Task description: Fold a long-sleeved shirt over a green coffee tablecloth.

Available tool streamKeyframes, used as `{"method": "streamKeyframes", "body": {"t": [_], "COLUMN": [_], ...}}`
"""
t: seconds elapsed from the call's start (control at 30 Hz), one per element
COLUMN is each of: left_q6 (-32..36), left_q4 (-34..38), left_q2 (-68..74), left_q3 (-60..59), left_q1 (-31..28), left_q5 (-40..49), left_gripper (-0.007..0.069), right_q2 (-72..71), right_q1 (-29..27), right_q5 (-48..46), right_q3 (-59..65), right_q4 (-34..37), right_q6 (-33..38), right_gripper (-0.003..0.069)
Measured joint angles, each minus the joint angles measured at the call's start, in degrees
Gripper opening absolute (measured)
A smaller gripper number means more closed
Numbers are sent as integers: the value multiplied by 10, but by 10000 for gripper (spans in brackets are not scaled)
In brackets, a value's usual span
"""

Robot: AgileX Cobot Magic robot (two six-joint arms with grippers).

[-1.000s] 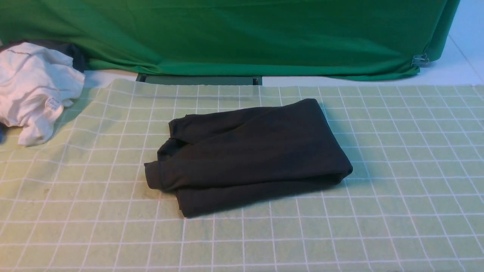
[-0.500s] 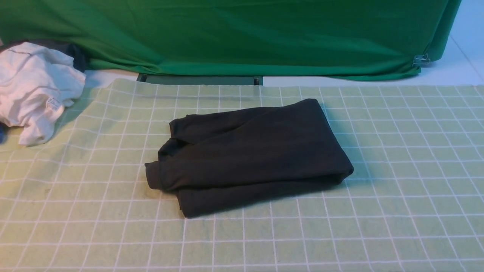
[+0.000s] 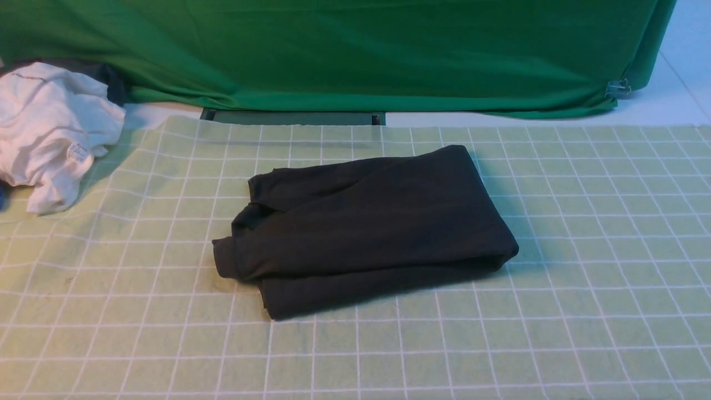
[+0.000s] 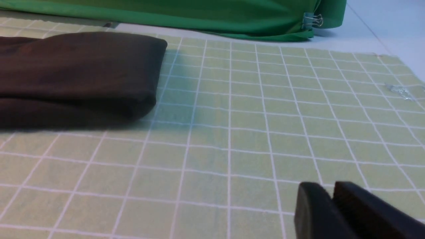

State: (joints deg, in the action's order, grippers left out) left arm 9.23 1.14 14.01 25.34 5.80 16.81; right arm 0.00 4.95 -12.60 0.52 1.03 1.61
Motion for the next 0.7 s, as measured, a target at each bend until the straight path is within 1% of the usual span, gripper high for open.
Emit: {"method": "streamKeyframes", "body": {"t": [0.23, 0.27, 0.33, 0.37, 0.43, 0.7], "left_q6": [0, 0, 0, 0, 0, 0], "left_q4": [0, 0, 0, 0, 0, 0], "left_q2": [0, 0, 0, 0, 0, 0], "left_q3": [0, 0, 0, 0, 0, -1], "left_q1": [0, 0, 0, 0, 0, 0], "left_q5": [0, 0, 0, 0, 0, 0], "left_gripper": [-36, -36, -36, -35, -34, -34], "right_q2": [0, 0, 0, 0, 0, 0], "right_q1": [0, 0, 0, 0, 0, 0], "right_q5": [-5, -10, -16, -17, -17, -17], "right_q3": [0, 0, 0, 0, 0, 0], "right_q4": [0, 0, 0, 0, 0, 0], "right_q6": [-4, -4, -3, -3, -3, -4], "right_gripper": [139, 128, 84, 46, 20, 22]}}
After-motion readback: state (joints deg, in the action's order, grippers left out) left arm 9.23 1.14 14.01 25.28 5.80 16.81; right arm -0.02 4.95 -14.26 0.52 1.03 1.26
